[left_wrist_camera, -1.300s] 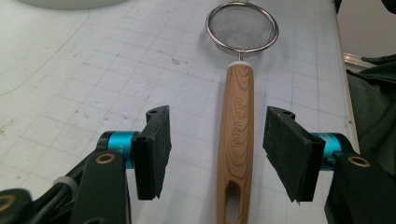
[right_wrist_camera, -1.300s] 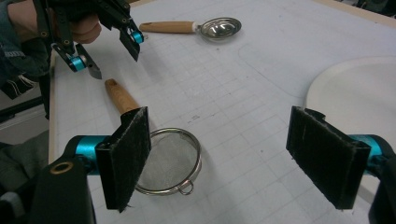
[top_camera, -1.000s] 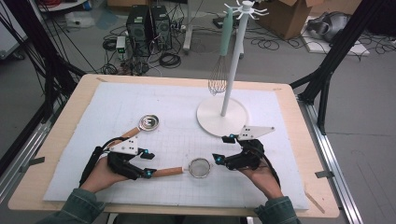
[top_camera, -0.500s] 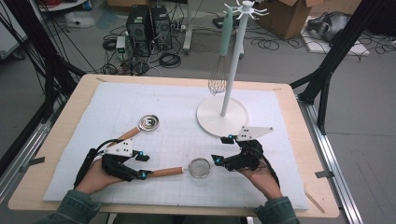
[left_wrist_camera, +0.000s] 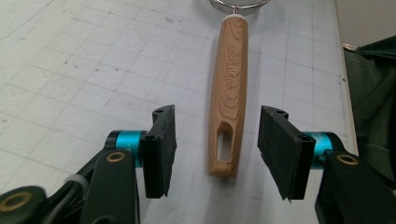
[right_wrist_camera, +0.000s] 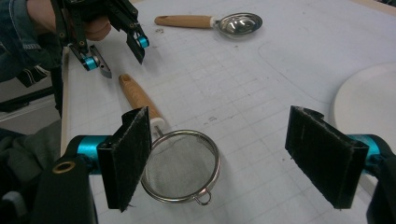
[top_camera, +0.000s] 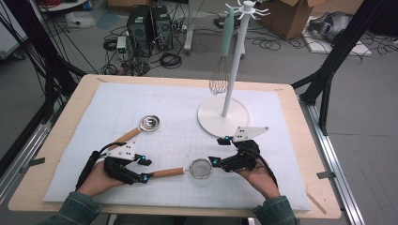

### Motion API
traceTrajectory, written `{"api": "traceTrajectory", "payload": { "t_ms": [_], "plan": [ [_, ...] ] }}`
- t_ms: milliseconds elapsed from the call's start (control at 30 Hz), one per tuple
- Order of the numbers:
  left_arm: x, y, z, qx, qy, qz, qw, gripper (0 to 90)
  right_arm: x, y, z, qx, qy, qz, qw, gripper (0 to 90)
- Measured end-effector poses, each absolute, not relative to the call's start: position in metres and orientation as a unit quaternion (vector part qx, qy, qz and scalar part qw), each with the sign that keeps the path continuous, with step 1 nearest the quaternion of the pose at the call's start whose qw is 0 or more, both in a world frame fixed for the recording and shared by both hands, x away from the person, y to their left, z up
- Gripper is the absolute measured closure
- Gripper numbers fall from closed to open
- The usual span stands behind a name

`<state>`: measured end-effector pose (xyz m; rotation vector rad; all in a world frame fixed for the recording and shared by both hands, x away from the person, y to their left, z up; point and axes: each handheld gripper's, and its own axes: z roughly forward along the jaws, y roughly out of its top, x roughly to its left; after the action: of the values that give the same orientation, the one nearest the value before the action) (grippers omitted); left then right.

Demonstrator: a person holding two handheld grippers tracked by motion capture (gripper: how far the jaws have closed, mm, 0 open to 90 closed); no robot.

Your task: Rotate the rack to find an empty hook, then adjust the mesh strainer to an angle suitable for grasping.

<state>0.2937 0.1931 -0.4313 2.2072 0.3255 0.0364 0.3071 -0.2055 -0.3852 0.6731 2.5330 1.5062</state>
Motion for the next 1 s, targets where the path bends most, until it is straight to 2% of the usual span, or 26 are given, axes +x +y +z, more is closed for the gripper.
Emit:
{"api": "traceTrajectory", "payload": {
  "t_ms": [233, 467, 1000],
  "plan": [
    [0.293, 0.188, -0.437, 0.894, 0.125, 0.006, 0.431, 48.5, 0.308, -0.197, -0.387, 0.216, 0.842, 0.492, 0.052, 22.5],
    [0.295, 0.182, -0.44, 0.899, 0.117, 0.002, 0.422, 53.7, 0.311, -0.183, -0.39, 0.202, 0.85, 0.486, 0.038, 23.6],
    [0.294, 0.175, -0.443, 0.906, 0.1, 0.02, 0.411, 66.7, 0.325, -0.129, -0.407, 0.135, 0.891, 0.433, -0.025, 38.4]
  ]
}}
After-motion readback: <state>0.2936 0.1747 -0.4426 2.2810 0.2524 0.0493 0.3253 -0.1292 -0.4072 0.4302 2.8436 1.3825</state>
